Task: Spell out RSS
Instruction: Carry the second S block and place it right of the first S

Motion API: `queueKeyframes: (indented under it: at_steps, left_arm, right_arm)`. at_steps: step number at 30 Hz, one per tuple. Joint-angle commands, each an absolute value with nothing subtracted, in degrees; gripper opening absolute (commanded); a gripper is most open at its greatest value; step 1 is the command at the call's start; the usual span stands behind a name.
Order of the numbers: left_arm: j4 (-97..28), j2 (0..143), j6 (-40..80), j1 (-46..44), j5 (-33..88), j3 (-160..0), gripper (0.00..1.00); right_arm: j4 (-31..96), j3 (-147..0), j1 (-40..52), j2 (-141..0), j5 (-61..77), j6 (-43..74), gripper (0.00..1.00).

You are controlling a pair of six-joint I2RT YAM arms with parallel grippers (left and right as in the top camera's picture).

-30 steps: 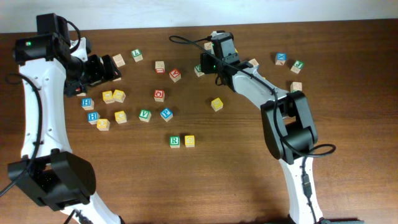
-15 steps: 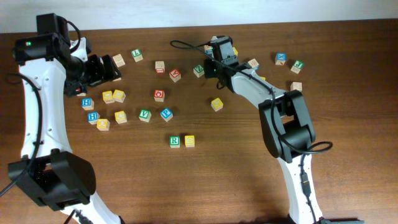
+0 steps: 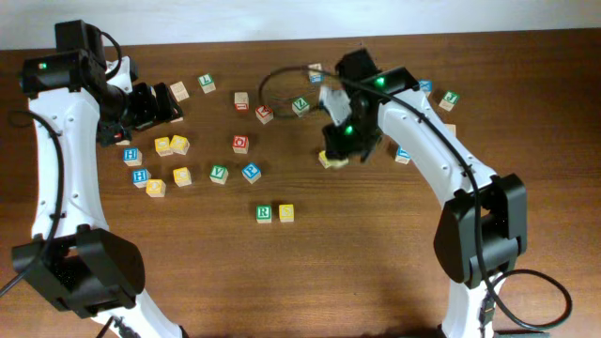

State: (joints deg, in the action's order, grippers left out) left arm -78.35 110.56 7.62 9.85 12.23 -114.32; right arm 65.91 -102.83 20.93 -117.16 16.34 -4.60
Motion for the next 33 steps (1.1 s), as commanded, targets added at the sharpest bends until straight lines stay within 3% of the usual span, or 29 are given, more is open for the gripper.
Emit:
queueKeyframes:
  at_steps: [1, 5, 7, 13, 15, 16, 22, 24, 28, 29, 30, 33]
  left_arm:
    - [-78.13, 109.32, 8.12, 10.28, 12.64, -115.11, 0.99]
    - [-78.13, 109.32, 8.14, 10.28, 12.64, -115.11, 0.99]
    - [-78.13, 109.32, 8.14, 10.28, 12.64, -115.11, 0.99]
    - [-78.13, 109.32, 8.14, 10.28, 12.64, -115.11, 0.99]
    - [-78.13, 109.32, 8.14, 10.28, 12.64, -115.11, 0.99]
    - [-78.13, 109.32, 8.12, 10.28, 12.64, -115.11, 0.99]
    - [-78.13, 109.32, 8.12, 10.28, 12.64, -115.11, 0.99]
    - [-78.13, 109.32, 8.12, 10.28, 12.64, -115.11, 0.99]
    - [-78.13, 109.32, 8.12, 10.28, 12.64, -115.11, 0.99]
    - [-78.13, 109.32, 8.12, 10.28, 12.62, -115.11, 0.99]
    - [-78.13, 109.32, 8.14, 10.28, 12.64, -115.11, 0.99]
    - [-78.13, 109.32, 8.12, 10.28, 12.64, -115.11, 0.99]
  right_arm:
    - [71.77, -100.53, 26.17, -115.85, 19.29, -13.15, 0.16]
    - [67.79, -92.95, 33.82, -115.85, 14.02, -13.19, 0.16]
    - [57.43, -86.41, 34.13, -115.85, 13.23, -13.63, 0.19]
    - [48.53, -80.40, 34.02, -115.85, 12.34, -19.77, 0.22]
    - [48.14, -79.88, 34.00, -115.85, 10.44, -20.56, 0.34]
    - [48.14, -79.94, 34.00, -115.85, 10.26, -20.56, 0.46]
    - [55.72, -88.12, 34.00, -115.66, 10.20, -20.21, 0.47]
    - [59.42, -94.83, 34.00, -115.37, 8.43, -15.68, 0.47]
    - [68.31, -110.06, 34.00, -112.81, 1.85, -1.41, 0.59]
    - [69.97, -112.14, 34.00, -111.59, 0.25, 2.92, 0.67]
    - [71.70, -113.51, 33.67, -109.30, -1.04, 7.03, 0.83]
    - [78.74, -113.58, 28.99, -101.91, -6.37, 15.81, 0.85]
